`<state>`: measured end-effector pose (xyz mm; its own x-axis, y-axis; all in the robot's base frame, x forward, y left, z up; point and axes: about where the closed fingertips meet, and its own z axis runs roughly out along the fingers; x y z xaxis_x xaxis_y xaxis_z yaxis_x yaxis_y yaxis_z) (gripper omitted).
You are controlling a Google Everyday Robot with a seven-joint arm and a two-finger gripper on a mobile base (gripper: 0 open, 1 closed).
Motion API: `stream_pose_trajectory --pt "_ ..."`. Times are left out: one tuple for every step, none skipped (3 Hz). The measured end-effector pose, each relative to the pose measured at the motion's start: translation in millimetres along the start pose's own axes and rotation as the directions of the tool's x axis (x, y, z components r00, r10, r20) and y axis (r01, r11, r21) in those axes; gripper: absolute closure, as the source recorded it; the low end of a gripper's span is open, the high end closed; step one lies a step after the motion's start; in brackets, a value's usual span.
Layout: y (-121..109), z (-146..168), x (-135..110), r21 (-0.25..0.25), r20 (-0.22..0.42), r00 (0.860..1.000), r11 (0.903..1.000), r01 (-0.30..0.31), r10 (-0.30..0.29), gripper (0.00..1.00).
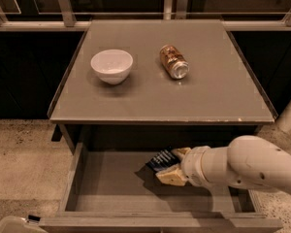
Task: Pick rxbar blueberry from top drawer and place on counter
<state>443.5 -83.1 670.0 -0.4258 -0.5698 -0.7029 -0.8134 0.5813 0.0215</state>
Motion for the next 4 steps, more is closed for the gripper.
stream_pose_trajectory --pt "-3 -29 3 0.029 0.050 0.999 0.9995 0.009 -0.011 1.00" --pt "-3 -29 1 0.024 0.047 0.999 0.9997 0.012 -0.013 1.00" --pt "2 -54 -18 0.062 0.056 0.997 0.9971 0.043 -0.047 1.00" --pt "8 -85 -42 0.129 0.061 0.994 0.9886 0.078 -0.086 1.00"
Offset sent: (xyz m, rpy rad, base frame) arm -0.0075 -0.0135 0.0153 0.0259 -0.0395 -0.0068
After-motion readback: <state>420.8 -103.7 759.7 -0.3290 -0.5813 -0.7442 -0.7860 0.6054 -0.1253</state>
